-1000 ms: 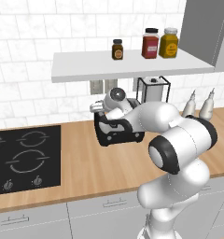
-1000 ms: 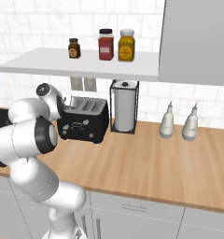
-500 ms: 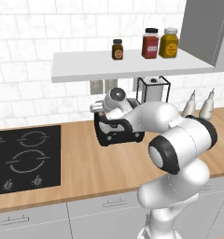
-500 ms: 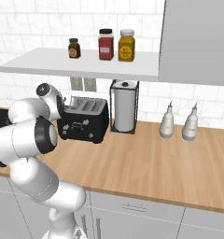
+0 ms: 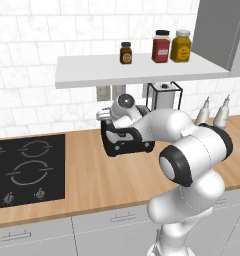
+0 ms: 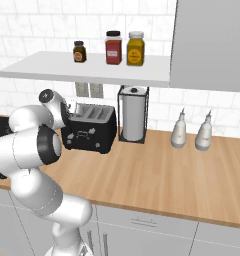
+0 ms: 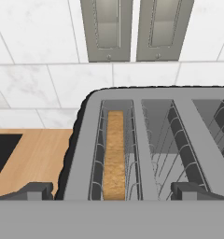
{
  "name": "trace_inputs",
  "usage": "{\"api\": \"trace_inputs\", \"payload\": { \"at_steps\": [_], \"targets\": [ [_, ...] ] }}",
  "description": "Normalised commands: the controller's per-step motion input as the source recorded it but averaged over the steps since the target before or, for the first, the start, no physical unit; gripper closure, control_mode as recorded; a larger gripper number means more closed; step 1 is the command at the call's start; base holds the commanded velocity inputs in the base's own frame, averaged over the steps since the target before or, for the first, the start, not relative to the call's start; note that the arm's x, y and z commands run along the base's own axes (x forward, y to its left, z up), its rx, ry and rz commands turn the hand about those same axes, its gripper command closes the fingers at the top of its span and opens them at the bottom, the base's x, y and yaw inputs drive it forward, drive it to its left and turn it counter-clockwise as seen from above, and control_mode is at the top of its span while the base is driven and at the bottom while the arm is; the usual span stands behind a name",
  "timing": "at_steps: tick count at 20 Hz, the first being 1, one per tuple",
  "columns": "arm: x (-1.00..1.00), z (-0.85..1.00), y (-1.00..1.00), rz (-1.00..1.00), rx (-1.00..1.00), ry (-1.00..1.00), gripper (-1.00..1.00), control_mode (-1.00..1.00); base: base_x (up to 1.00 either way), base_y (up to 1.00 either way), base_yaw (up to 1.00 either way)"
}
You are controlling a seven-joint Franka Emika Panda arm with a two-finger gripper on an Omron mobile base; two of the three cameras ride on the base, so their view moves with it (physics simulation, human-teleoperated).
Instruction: Start the toaster. Once the lever pops up, take the bread to the plate on the dining counter.
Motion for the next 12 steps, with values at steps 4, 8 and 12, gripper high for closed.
{"api": "trace_inputs", "payload": {
  "at_steps": [4, 8, 12],
  "targets": [
    [0.0, 0.0, 0.0, 0.0, 0.0, 0.0, -1.0, -1.0, 0.0, 0.0, 0.0],
    [0.0, 0.0, 0.0, 0.0, 0.0, 0.0, -1.0, -1.0, 0.0, 0.0, 0.0],
    [0.0, 0.0, 0.0, 0.0, 0.0, 0.0, -1.0, -1.0, 0.0, 0.0, 0.0]
  ]
}}
